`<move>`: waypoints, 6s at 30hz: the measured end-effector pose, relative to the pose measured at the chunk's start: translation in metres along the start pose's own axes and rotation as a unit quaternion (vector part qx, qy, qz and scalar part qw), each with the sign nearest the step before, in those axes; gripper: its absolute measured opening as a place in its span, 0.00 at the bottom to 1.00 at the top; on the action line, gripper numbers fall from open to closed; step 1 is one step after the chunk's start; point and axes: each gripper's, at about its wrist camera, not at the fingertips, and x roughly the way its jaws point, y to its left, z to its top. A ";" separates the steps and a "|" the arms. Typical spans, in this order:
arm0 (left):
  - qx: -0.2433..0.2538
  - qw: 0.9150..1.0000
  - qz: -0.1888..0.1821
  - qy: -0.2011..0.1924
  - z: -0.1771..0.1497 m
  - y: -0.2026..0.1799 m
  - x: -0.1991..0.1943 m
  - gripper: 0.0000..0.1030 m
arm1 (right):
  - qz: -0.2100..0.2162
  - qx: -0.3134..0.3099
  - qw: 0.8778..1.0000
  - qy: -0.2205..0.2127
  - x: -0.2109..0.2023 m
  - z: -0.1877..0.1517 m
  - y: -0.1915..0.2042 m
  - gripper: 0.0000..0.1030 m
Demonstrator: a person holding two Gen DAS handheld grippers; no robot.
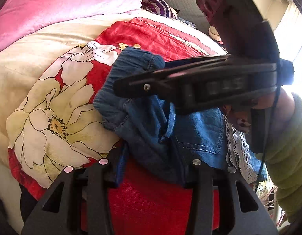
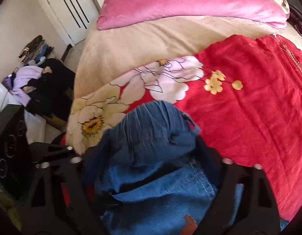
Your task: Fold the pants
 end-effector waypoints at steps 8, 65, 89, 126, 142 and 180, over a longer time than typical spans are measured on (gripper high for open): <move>-0.010 0.999 -0.039 -0.017 0.002 -0.005 -0.017 0.70 | 0.048 0.020 0.996 -0.075 -0.062 -0.022 -0.016 0.26; 0.143 0.984 -0.106 -0.001 -0.007 -0.141 -0.020 0.92 | -0.182 0.193 0.939 -0.220 -0.236 -0.268 -0.023 0.75; 0.130 0.985 -0.092 0.061 0.041 -0.124 0.030 0.21 | -0.181 -0.129 0.969 -0.105 -0.136 -0.205 0.088 0.42; 0.176 0.983 -0.032 0.037 -0.020 -0.122 0.014 0.27 | -0.162 0.054 0.985 -0.031 -0.125 -0.132 -0.061 0.03; 0.164 0.985 -0.040 0.032 -0.020 -0.120 0.012 0.29 | -0.210 0.096 0.969 -0.091 -0.146 -0.136 -0.072 0.31; 0.160 0.986 -0.023 -0.031 -0.008 -0.127 -0.034 0.71 | -0.292 0.136 0.908 -0.268 -0.282 -0.216 -0.001 0.91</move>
